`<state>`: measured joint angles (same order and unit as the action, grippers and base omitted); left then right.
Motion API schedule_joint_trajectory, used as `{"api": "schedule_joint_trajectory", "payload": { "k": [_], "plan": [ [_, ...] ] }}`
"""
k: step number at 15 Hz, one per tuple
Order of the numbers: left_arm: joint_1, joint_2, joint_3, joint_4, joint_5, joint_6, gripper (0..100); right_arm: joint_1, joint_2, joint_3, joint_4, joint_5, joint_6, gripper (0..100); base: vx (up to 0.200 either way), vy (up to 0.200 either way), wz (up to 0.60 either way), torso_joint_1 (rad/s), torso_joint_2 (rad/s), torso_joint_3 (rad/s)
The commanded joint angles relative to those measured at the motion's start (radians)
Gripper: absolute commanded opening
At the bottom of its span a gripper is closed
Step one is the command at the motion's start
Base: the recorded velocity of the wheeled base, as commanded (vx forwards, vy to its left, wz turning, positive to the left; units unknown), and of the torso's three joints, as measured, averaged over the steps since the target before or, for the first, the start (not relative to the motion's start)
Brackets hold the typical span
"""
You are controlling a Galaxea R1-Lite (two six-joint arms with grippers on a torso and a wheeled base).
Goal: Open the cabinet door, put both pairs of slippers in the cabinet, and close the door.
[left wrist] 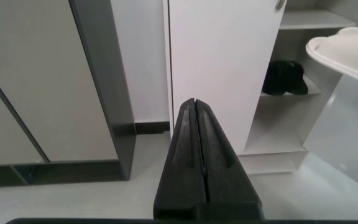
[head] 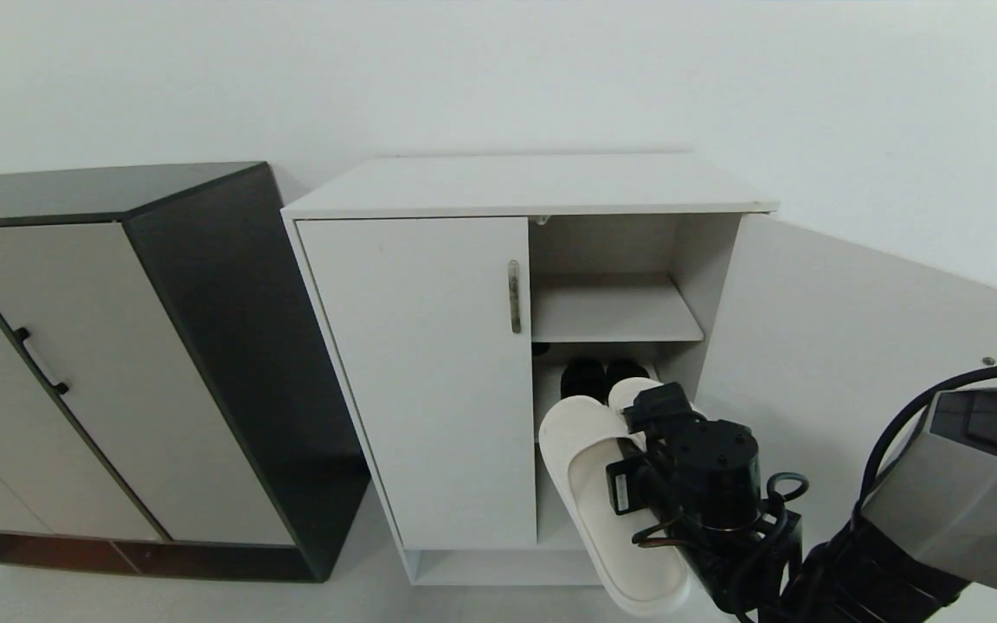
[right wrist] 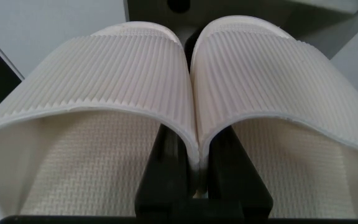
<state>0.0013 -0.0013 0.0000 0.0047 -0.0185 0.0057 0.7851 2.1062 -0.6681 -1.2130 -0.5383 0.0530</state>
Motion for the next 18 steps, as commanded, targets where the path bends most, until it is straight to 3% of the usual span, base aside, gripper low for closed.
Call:
{"api": "schedule_joint_trajectory", "payload": {
  "k": [1,9,18],
  "plan": [
    [0.0,0.001,0.0,0.0,0.003,-0.001,0,0.0,0.014,-0.002,0.0,0.0,-0.001,0,0.0,0.0,0.0,-0.11,0.45,0.334],
    [0.0,0.001,0.0,0.0,0.009,-0.003,0,0.0,0.017,0.007,-0.019,0.0,0.001,0,0.0,0.0,0.0,-0.054,0.42,0.361],
    [0.0,0.001,0.0,0.0,0.009,-0.003,0,0.0,0.049,0.008,-0.03,0.008,-0.001,0,0.0,0.0,-0.07,0.0,0.03,0.026]
  ]
}}
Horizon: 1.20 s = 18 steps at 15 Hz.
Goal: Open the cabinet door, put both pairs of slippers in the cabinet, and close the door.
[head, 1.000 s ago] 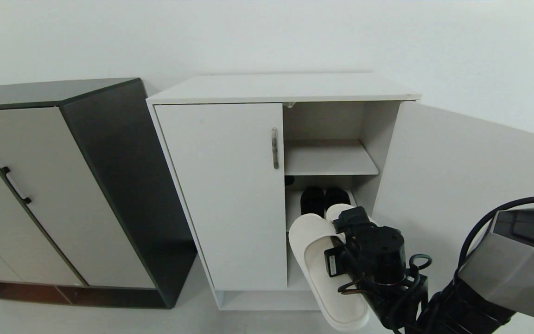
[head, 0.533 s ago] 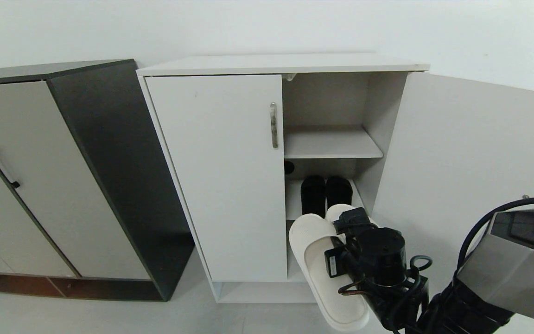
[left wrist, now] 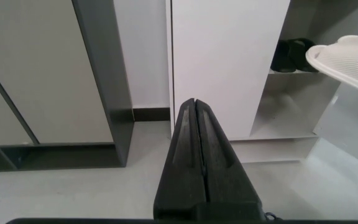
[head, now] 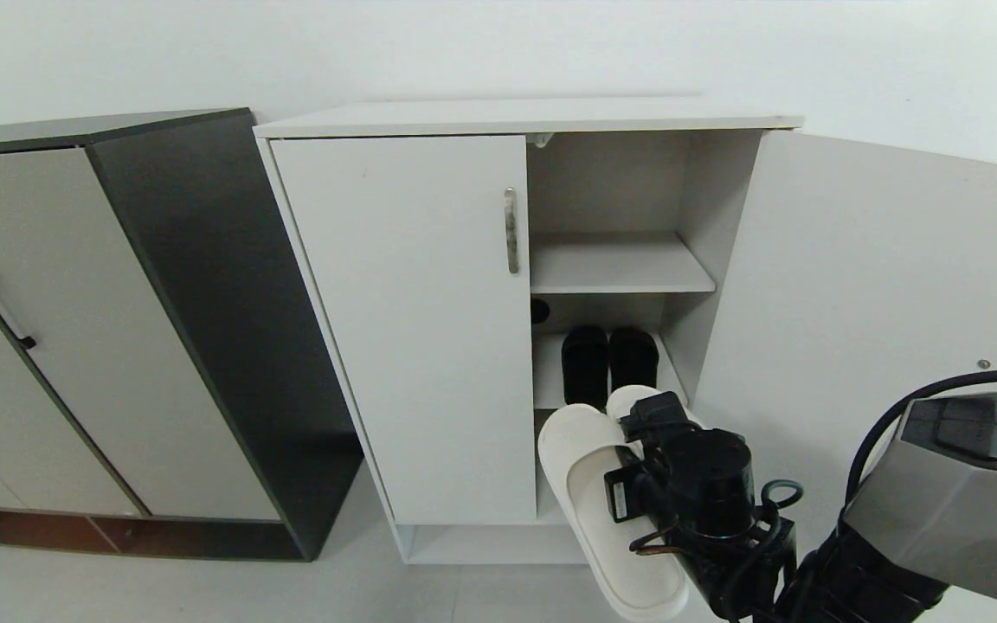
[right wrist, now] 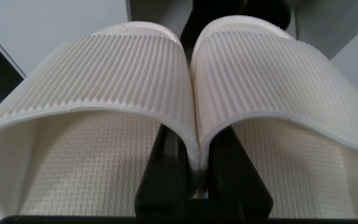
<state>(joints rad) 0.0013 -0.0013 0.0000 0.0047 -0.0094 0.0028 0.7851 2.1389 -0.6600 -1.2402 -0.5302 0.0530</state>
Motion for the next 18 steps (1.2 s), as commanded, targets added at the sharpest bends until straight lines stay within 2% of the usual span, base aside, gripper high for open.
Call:
{"api": "schedule_joint_trajectory", "payload": {
  "k": [1,10,12,13,15,18],
  "plan": [
    [0.0,0.001,0.0,0.0,0.0,0.0,0,0.0,0.022,0.0,-0.007,-0.001,-0.001,0,0.0,0.0,-0.6,-0.002,0.0,0.007],
    [0.0,0.001,0.0,0.0,0.0,0.0,0,0.006,0.055,-0.01,-0.059,-0.007,-0.038,0,0.0,0.0,0.0,0.0,0.0,0.0],
    [0.0,0.001,0.0,0.0,0.008,0.0,0,0.031,0.062,-0.086,-0.033,-0.073,-0.038,0,0.0,0.0,0.0,0.0,0.0,0.0],
    [0.0,0.001,0.0,0.0,0.011,0.0,0,0.031,0.045,-0.136,0.03,-0.114,-0.035,0,0.0,0.0,0.0,0.0,0.0,0.0],
    [0.0,0.001,0.0,0.0,0.009,0.002,0,0.034,-0.024,-0.21,0.189,-0.122,0.018,0,0.0,0.0,0.0,0.0,0.0,0.0],
    [0.0,0.001,0.0,0.0,0.009,0.003,0,0.049,-0.195,-0.369,0.697,-0.128,0.162,0,0.0,0.0,0.0,0.0,0.0,0.0]
  ]
}}
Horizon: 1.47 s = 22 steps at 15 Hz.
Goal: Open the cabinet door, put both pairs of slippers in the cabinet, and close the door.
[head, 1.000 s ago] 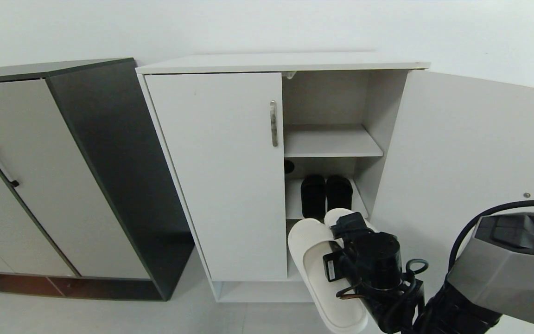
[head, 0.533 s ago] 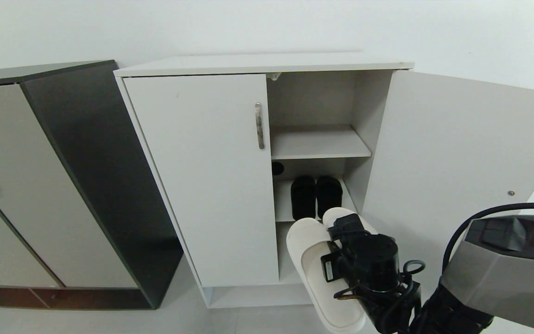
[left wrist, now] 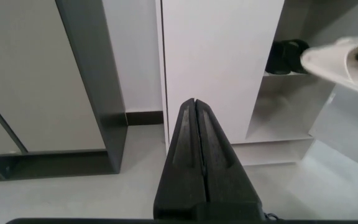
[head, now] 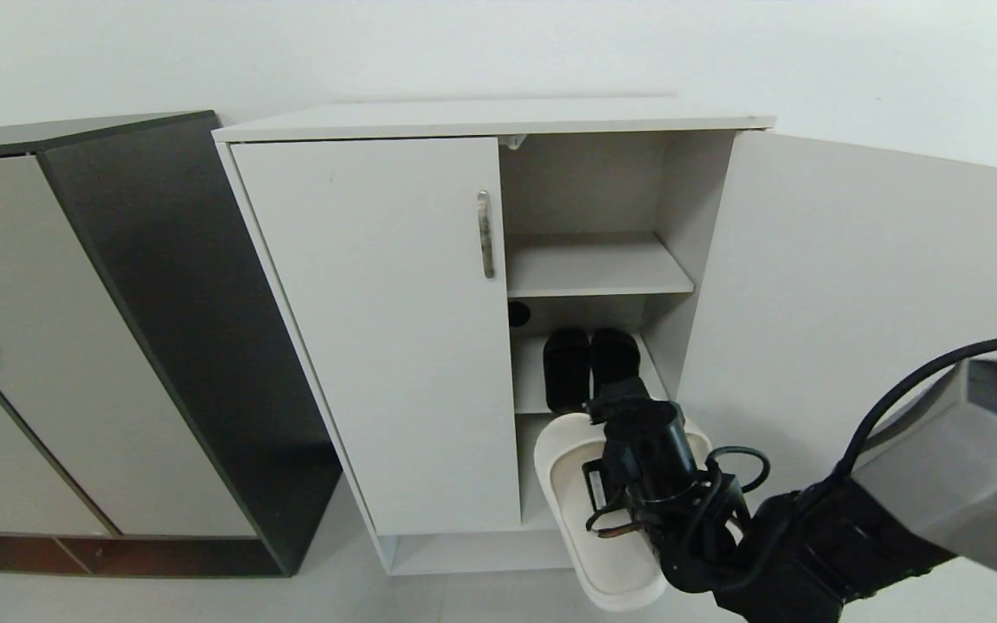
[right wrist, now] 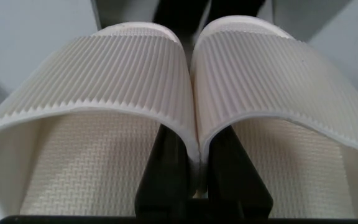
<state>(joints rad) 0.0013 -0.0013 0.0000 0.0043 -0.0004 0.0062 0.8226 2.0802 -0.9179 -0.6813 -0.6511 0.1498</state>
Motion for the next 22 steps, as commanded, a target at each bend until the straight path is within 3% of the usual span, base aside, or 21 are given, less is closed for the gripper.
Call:
{"api": "schedule_joint_trajectory", "payload": {
  "k": [1,4,12,22],
  "plan": [
    [0.0,0.001,0.0,0.0,0.0,0.001,0,0.013,-0.161,-0.174,0.249,-0.012,0.094,0,0.0,0.0,0.0,0.0,0.0,0.0],
    [0.0,0.001,0.0,0.0,0.0,0.001,0,0.015,-0.181,-0.351,0.374,-0.085,0.108,0,0.0,0.0,0.0,0.0,0.0,0.0],
    [0.0,0.001,0.0,0.0,-0.001,0.001,0,0.015,-0.157,-0.395,0.318,-0.133,0.019,0,0.0,0.0,0.0,0.0,0.0,0.0],
    [0.0,0.001,0.0,0.0,-0.004,0.001,0,0.007,-0.127,-0.4,0.27,-0.133,-0.001,0,0.2,0.0,0.0,0.001,0.0,0.003]
  ]
}}
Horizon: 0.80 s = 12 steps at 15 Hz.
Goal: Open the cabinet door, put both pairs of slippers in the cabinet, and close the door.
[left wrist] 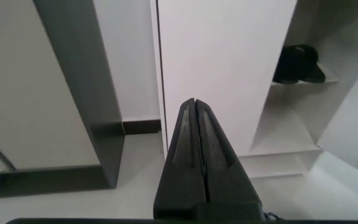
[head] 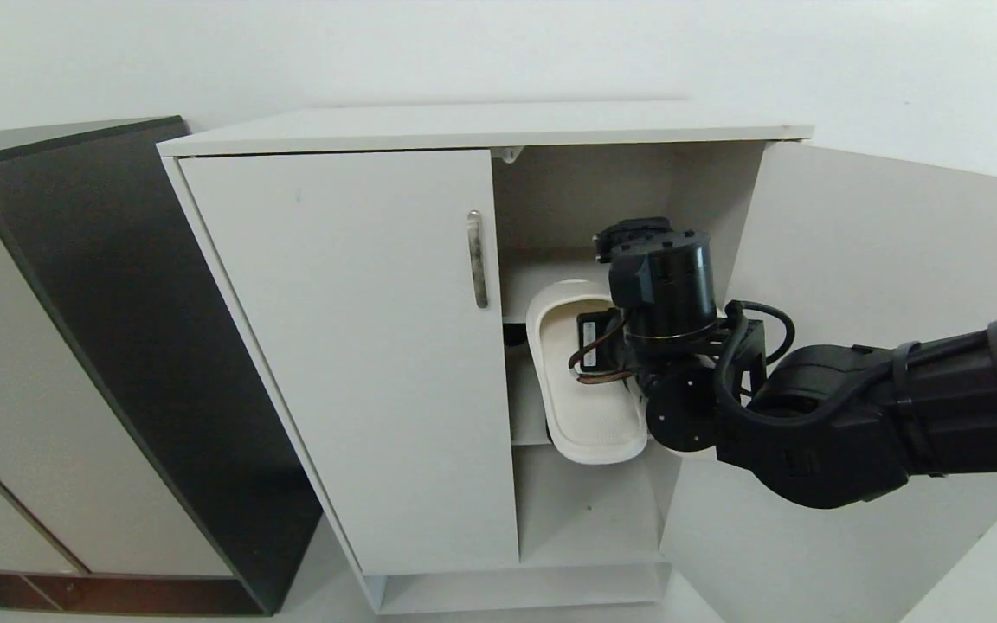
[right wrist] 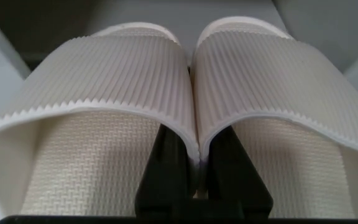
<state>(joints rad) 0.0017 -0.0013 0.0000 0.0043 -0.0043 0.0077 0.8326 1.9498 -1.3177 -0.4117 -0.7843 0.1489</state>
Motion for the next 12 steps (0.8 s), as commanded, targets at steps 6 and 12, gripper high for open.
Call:
{"api": "schedule_joint_trajectory", "payload": {
  "k": [6,12],
  "plan": [
    [0.0,0.001,0.0,0.0,0.0,-0.002,0,-0.004,0.006,0.002,0.002,0.01,-0.019,0,0.167,0.0,0.0,0.004,0.0,0.002],
    [0.0,0.001,0.0,0.0,0.001,-0.003,0,-0.082,0.083,-0.098,0.01,0.076,-0.022,0,0.0,0.0,0.0,0.0,0.0,0.0]
  ]
}}
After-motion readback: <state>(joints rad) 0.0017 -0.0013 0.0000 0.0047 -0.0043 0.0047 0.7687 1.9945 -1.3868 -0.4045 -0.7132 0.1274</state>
